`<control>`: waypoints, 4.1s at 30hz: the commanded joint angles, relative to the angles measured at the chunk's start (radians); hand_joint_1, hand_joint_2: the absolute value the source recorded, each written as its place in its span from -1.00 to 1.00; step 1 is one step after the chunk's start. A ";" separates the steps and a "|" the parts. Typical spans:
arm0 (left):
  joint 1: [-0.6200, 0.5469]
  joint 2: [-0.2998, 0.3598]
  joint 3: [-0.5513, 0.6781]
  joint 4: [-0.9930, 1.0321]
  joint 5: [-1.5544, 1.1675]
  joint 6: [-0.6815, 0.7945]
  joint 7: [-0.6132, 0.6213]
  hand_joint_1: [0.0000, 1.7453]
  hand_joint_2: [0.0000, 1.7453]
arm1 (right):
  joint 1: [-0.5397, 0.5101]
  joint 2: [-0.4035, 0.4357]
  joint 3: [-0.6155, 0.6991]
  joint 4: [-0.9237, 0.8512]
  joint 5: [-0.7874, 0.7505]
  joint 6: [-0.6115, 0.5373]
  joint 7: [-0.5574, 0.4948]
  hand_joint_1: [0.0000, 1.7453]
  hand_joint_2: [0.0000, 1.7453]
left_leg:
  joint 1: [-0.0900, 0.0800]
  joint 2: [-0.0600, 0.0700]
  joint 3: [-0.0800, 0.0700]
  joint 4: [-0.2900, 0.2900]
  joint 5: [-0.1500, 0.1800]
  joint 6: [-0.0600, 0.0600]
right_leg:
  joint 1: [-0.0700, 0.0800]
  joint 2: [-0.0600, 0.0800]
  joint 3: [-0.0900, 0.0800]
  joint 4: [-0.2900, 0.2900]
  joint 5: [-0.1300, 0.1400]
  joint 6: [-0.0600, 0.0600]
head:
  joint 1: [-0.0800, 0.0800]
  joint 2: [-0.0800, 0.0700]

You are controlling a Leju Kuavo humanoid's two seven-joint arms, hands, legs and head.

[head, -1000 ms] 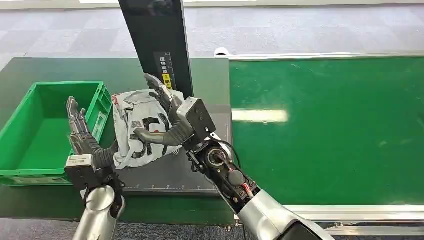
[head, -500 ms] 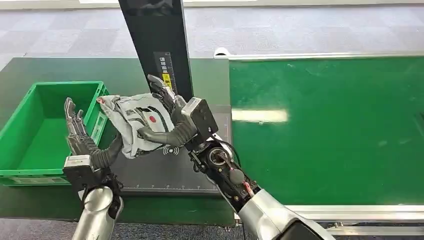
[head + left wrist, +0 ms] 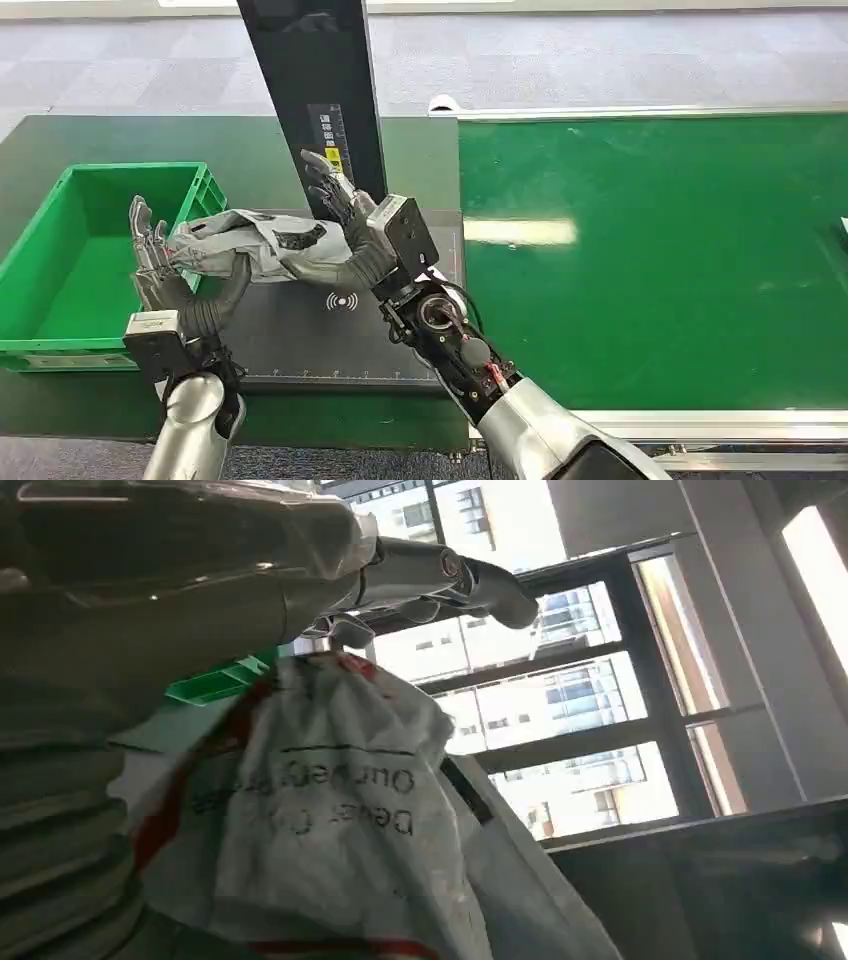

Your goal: Moved the parcel from conveyor to table for the left to box.

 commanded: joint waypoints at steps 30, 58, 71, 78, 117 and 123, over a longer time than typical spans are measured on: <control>-0.559 -0.127 -0.345 0.740 -0.153 0.051 0.005 -1.00 1.00 | 0.114 -0.005 -0.364 -0.120 0.138 0.079 -0.053 -1.00 1.00 | 0.000 -0.002 -0.001 0.001 0.001 0.000 | 0.000 -0.002 -0.001 0.000 0.001 0.000 | 0.000 0.000; -0.431 -0.021 -0.249 0.585 -0.085 0.010 0.005 1.00 1.00 | 0.215 -0.052 -0.618 -0.094 0.199 0.099 -0.079 -1.00 1.00 | 0.000 0.000 0.000 -0.001 0.001 0.001 | 0.000 0.000 0.000 -0.003 0.003 0.000 | 0.000 0.000; -0.383 0.030 -0.223 0.482 -0.072 0.043 0.005 1.00 1.00 | 0.286 -0.070 -0.682 -0.150 0.217 0.097 -0.082 -1.00 1.00 | 0.000 -0.001 -0.002 0.000 0.001 0.001 | 0.000 -0.001 -0.001 -0.001 0.002 -0.001 | 0.000 0.000; -0.308 0.059 -0.214 0.368 -0.057 0.046 0.005 1.00 1.00 | 0.321 -0.075 -0.716 -0.163 0.219 0.109 -0.075 -1.00 1.00 | 0.000 0.000 0.000 0.000 0.000 0.000 | 0.000 0.000 -0.001 -0.002 0.002 0.000 | 0.000 0.000; -0.297 0.040 0.321 0.097 0.047 -0.258 0.005 1.00 1.00 | 0.427 -0.095 -0.944 0.000 0.285 0.189 -0.073 -1.00 1.00 | 0.000 -0.001 -0.002 0.000 0.001 0.000 | 0.000 -0.001 -0.003 -0.001 0.001 0.000 | 0.000 0.000; -0.308 0.037 0.330 0.125 0.007 -0.224 0.005 1.00 1.00 | 0.426 -0.091 -0.948 -0.002 0.288 0.189 -0.070 -1.00 1.00 | 0.000 0.000 -0.003 0.000 0.000 0.000 | 0.000 -0.001 -0.003 -0.001 0.001 -0.001 | 0.000 0.000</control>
